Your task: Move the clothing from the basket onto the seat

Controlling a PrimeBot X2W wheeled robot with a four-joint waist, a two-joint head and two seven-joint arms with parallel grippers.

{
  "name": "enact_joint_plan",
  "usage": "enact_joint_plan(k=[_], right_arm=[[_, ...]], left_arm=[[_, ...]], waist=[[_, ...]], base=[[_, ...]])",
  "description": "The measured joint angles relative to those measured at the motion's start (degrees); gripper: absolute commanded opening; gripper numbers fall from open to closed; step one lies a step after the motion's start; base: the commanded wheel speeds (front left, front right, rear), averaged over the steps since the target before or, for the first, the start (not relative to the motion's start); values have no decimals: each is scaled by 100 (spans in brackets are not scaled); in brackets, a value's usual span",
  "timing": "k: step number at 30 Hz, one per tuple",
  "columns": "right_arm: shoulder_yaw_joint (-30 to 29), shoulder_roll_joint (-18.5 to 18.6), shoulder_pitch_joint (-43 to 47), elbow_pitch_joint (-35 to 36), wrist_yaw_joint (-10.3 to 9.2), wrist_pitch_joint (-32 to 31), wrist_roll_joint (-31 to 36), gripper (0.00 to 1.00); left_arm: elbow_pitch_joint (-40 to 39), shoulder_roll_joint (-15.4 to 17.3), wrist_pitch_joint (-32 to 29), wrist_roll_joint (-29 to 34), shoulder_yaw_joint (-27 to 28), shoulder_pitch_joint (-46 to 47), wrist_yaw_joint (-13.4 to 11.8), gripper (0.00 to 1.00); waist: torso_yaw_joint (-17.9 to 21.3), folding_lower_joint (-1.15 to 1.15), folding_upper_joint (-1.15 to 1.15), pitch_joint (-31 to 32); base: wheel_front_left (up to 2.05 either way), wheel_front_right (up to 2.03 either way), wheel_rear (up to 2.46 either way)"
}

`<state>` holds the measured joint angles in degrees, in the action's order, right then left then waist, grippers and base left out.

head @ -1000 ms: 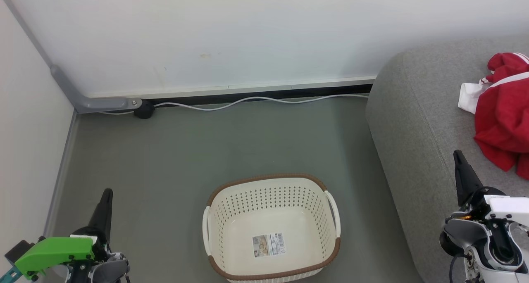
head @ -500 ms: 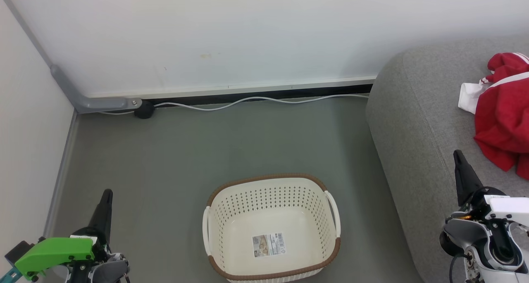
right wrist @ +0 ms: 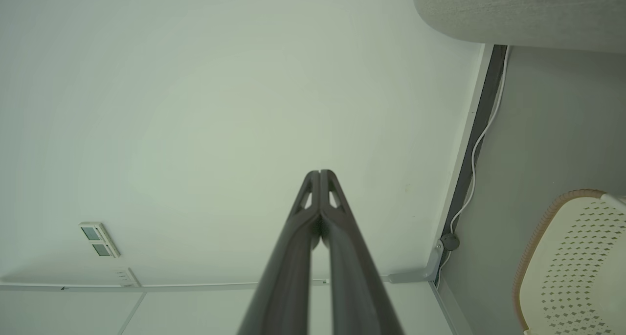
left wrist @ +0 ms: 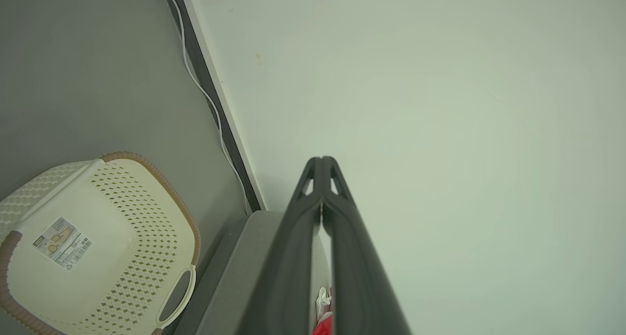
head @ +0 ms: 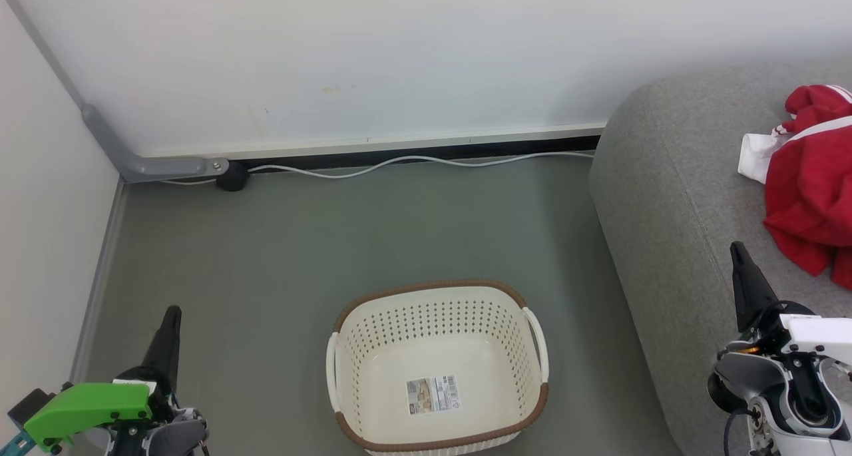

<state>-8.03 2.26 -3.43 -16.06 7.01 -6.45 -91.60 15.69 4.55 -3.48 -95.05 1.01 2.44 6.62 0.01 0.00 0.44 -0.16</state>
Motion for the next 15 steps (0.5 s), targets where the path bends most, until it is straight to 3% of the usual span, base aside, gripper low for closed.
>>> enact_joint_plan(k=[15], right_arm=[[1,-1,0,1,0,0,0,0]], left_arm=[[16,-2,-1,0,8,6,44,0]], waist=[[0,0,0,0]], base=[[0,0,0]])
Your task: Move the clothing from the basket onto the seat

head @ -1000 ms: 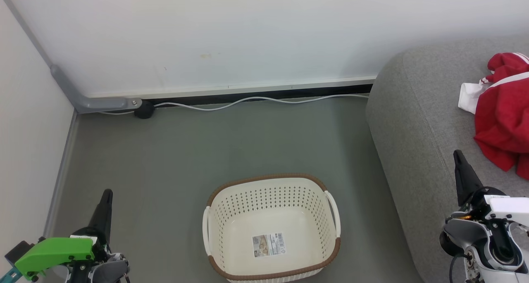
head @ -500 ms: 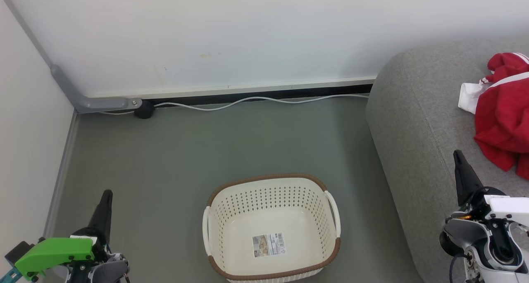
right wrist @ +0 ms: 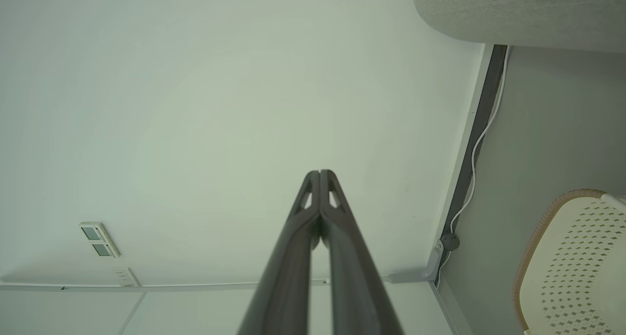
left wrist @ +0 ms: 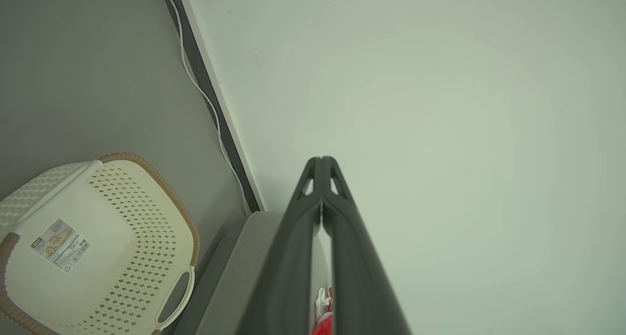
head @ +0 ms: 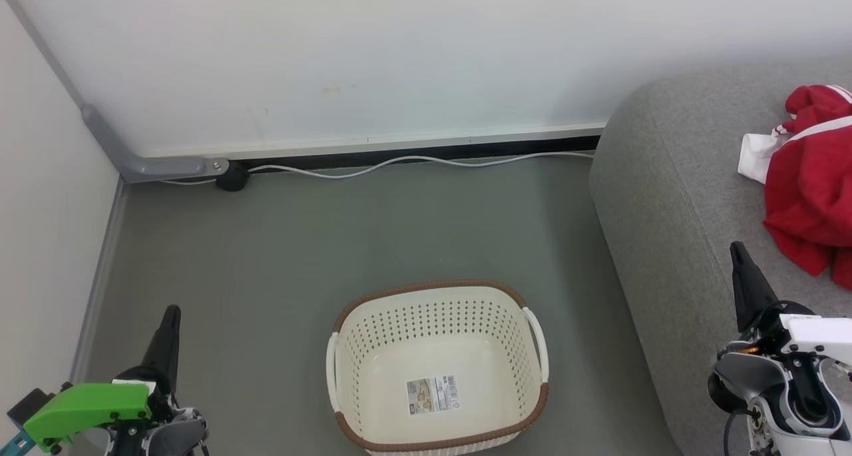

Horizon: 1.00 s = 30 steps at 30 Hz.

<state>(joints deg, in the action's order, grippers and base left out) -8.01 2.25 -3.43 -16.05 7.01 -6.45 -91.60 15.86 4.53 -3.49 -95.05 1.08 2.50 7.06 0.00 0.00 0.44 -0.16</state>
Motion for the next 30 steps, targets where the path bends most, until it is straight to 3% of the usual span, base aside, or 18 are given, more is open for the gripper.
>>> enact_joint_plan(k=[30], right_arm=[[2,0,0,1,0,1,-1,0]], left_arm=[[9,-13,-8,1,13,15,0,0]], waist=[[0,0,0,0]], base=[[0,0,0]])
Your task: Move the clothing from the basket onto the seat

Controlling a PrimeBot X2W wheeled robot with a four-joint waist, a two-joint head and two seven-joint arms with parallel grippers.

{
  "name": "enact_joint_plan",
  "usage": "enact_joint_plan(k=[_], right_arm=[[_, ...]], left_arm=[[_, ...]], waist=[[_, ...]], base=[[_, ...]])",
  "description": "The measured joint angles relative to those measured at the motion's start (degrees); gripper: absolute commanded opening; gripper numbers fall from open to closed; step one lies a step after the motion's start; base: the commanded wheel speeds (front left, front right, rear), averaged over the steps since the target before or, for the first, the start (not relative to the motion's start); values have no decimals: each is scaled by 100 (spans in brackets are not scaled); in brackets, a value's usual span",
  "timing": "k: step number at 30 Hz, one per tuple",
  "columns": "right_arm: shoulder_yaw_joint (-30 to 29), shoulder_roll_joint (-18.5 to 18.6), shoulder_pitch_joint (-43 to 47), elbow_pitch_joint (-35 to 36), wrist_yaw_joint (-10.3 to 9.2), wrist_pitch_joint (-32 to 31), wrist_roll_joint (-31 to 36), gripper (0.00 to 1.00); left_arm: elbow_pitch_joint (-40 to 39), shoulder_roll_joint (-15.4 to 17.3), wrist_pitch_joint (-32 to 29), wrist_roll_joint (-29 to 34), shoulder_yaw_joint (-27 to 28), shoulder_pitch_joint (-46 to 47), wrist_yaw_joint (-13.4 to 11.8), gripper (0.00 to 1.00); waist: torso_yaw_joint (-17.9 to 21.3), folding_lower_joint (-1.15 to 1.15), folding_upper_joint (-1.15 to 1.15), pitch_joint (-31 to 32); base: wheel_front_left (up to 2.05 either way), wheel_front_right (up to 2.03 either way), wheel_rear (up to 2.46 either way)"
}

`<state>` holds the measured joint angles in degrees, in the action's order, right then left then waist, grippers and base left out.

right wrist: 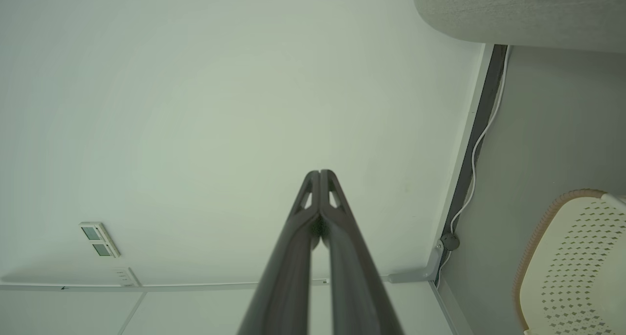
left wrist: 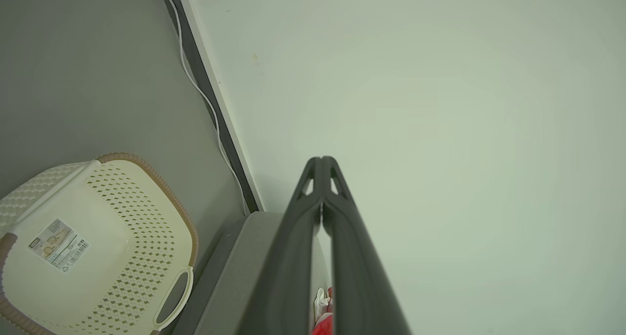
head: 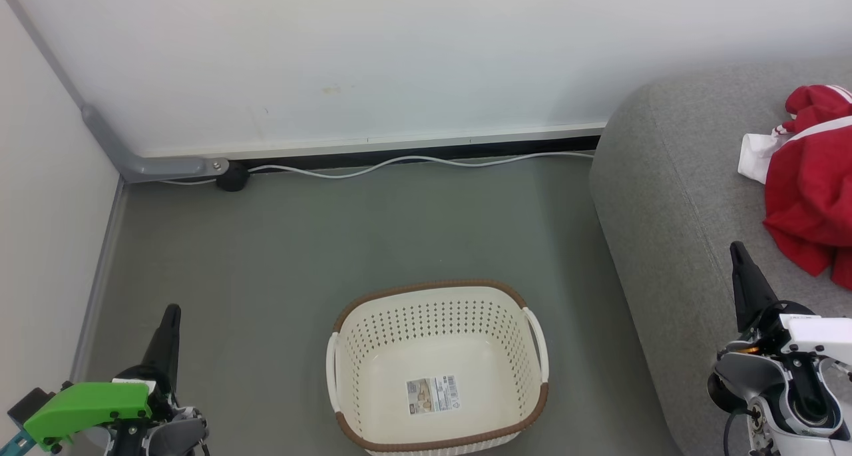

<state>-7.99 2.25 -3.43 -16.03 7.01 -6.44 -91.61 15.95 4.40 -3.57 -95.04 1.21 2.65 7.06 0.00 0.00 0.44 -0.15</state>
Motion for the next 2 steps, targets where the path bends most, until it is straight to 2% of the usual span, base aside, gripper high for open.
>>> enact_joint_plan(k=[2], right_arm=[[0,0,0,0,0,0,0,0]], left_arm=[[1,0,0,0,1,1,0,0]], waist=[[0,0,0,0]], base=[[0,0,0]])
